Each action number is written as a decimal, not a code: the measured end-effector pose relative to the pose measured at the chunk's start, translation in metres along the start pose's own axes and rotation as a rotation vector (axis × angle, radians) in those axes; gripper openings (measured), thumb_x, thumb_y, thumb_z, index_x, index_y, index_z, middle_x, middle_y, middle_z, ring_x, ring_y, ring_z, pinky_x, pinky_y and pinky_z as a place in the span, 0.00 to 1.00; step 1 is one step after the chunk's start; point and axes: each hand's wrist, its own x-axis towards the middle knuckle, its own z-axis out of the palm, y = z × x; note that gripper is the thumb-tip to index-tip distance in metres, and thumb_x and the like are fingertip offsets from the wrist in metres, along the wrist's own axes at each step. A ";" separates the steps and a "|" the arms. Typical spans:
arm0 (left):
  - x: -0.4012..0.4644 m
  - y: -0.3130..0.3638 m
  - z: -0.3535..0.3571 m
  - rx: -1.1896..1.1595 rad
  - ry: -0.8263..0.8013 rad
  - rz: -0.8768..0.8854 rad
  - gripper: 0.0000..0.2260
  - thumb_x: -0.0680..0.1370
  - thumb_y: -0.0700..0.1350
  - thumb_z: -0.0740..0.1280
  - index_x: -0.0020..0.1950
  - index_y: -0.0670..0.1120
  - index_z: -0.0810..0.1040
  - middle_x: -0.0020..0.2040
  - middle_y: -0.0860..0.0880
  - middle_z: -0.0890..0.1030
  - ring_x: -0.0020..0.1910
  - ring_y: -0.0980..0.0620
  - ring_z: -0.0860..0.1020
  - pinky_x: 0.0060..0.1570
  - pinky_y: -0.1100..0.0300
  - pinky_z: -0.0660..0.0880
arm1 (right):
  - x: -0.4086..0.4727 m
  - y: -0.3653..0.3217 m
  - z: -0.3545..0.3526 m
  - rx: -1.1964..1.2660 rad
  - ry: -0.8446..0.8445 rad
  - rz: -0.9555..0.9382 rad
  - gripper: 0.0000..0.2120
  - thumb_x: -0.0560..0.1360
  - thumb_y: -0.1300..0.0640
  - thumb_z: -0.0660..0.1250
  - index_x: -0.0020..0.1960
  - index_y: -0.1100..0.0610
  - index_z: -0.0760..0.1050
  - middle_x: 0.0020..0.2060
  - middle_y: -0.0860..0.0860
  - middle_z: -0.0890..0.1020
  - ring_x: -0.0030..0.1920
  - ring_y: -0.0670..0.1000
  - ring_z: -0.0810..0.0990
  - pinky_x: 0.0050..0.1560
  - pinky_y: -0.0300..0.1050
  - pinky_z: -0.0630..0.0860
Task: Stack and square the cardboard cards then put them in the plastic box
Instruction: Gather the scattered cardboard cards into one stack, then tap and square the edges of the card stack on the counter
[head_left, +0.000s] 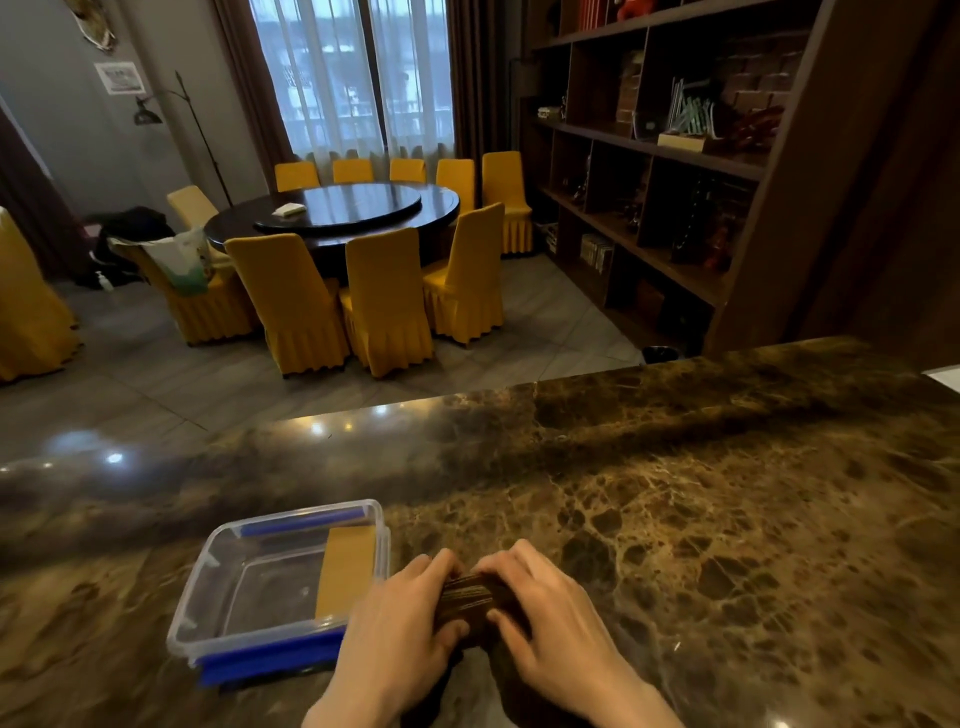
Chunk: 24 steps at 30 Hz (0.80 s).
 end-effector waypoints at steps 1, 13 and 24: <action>-0.012 -0.004 -0.003 0.002 -0.008 0.011 0.16 0.75 0.55 0.72 0.59 0.64 0.70 0.56 0.62 0.78 0.55 0.61 0.77 0.58 0.57 0.78 | -0.006 -0.011 0.006 -0.005 0.003 0.010 0.18 0.77 0.52 0.66 0.65 0.41 0.68 0.55 0.41 0.72 0.55 0.43 0.74 0.55 0.46 0.77; -0.101 -0.074 -0.014 0.180 -0.042 0.004 0.28 0.79 0.50 0.67 0.78 0.55 0.60 0.70 0.51 0.73 0.66 0.49 0.74 0.66 0.51 0.74 | -0.029 -0.111 0.097 -0.156 0.004 0.059 0.22 0.75 0.50 0.63 0.69 0.43 0.67 0.59 0.43 0.73 0.57 0.44 0.73 0.59 0.43 0.72; -0.106 -0.071 0.023 0.254 0.092 -0.061 0.27 0.80 0.52 0.59 0.79 0.58 0.55 0.73 0.52 0.71 0.70 0.47 0.69 0.73 0.48 0.64 | -0.032 -0.112 0.122 -0.440 0.004 0.188 0.32 0.78 0.47 0.61 0.80 0.49 0.58 0.77 0.52 0.68 0.77 0.55 0.63 0.77 0.57 0.58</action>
